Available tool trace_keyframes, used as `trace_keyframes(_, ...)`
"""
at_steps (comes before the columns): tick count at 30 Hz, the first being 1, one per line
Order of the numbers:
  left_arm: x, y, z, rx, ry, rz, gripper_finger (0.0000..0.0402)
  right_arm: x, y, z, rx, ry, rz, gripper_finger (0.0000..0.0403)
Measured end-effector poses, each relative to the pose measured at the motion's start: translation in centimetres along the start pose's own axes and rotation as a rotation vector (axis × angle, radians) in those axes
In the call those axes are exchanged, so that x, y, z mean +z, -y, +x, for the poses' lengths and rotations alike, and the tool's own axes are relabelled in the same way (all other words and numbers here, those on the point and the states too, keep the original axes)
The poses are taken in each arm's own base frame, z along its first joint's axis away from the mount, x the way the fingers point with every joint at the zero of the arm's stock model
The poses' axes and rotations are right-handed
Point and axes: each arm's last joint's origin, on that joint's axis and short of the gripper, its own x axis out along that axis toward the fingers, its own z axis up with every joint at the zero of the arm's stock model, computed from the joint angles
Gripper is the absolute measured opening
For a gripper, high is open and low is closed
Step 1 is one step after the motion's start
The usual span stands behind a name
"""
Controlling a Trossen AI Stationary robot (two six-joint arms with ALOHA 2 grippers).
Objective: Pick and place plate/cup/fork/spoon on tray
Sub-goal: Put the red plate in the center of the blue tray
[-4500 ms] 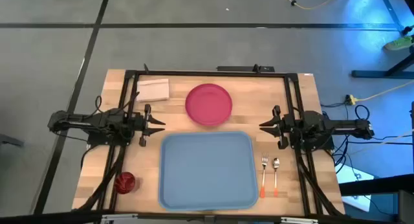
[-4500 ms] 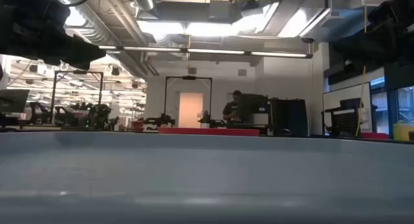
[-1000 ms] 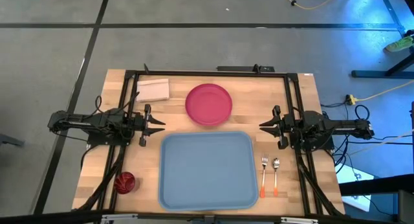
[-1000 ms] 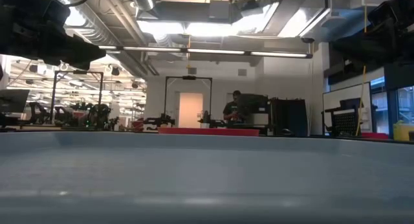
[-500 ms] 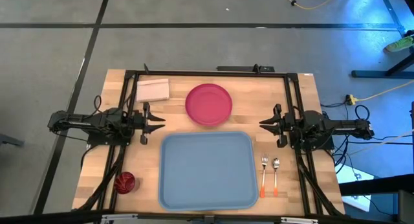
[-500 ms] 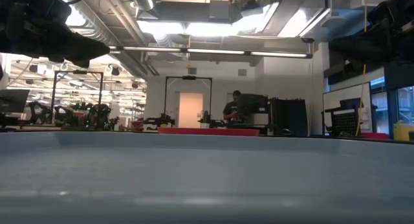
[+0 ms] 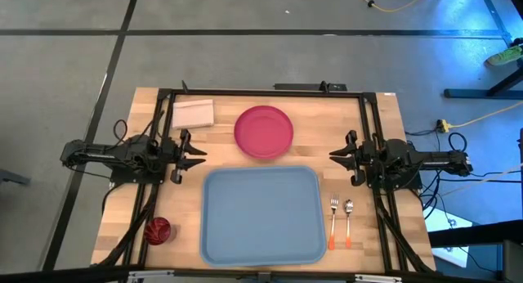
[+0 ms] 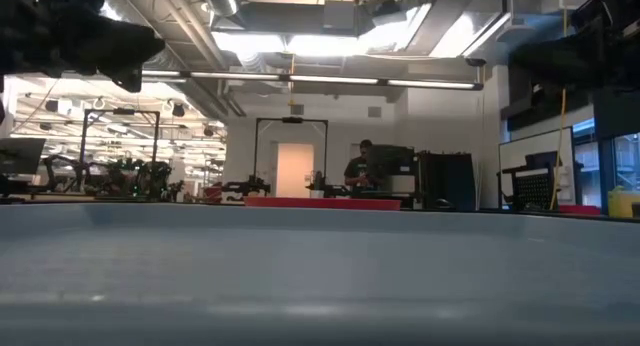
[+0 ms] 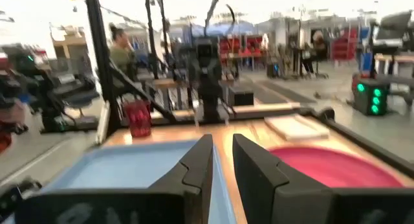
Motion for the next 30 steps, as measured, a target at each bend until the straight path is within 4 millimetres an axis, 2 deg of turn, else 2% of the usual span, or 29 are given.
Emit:
trace_keyframes(7, 0.8, 0.0, 0.0, -0.006, 0.081, -0.004, 0.0094, 2.3, -0.4, -0.3, 0.119, 0.228, 0.035, 0.0065)
trace_keyframes(11, 0.8, 0.0, 0.0, 0.029, 0.087, -0.005, 0.0094, 4.4, -0.9, -1.0, 0.204, 0.465, -0.130, 0.0065)
trace_keyframes(15, 0.8, -0.1, 0.0, 0.043, 0.088, -0.005, 0.0094, 6.7, -0.9, -1.1, 0.134, 0.530, -0.253, 0.0065)
trace_keyframes(20, 0.8, -0.1, 0.0, 0.046, 0.088, -0.005, 0.0094, 9.9, -0.7, 0.3, -0.070, 0.458, -0.341, 0.0065)
trace_keyframes(24, 0.8, -0.1, 0.0, 0.046, 0.088, -0.005, 0.0094, 11.9, 0.0, 2.8, -0.347, 0.251, -0.377, 0.0065)
trace_keyframes(28, 0.8, -0.1, 0.0, 0.046, 0.085, -0.005, 0.0094, 12.4, 1.3, 5.9, -0.659, -0.018, -0.445, 0.0065)
trace_keyframes(30, 0.8, -0.1, 0.0, 0.045, 0.081, -0.005, 0.0094, 12.3, 2.0, 7.5, -0.749, -0.122, -0.469, 0.0065)
